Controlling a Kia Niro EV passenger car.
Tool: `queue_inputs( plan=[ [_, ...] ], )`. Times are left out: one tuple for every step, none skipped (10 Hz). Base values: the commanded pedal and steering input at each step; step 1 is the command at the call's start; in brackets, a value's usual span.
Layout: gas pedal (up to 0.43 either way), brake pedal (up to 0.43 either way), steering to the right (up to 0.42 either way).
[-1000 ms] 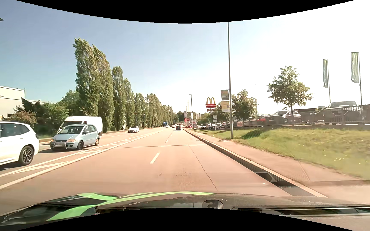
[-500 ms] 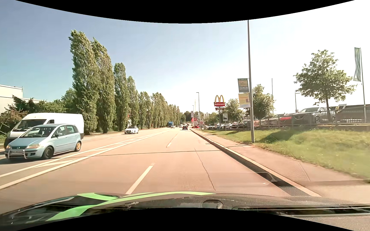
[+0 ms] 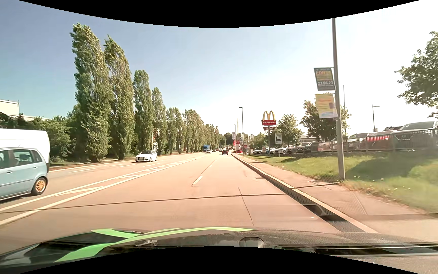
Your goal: Follow the waypoints while adhering to traffic rules and regulations
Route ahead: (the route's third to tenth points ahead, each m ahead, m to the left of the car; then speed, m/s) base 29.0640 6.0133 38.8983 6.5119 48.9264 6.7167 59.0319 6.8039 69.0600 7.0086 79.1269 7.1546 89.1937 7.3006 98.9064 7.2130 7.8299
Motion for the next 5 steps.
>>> queue_inputs(
  plan=[
    [0.240, 0.000, -0.028],
    [0.248, 0.000, -0.025],
    [0.260, 0.000, -0.021],
    [0.268, 0.000, -0.019],
    [0.268, 0.000, -0.017]
  ],
)
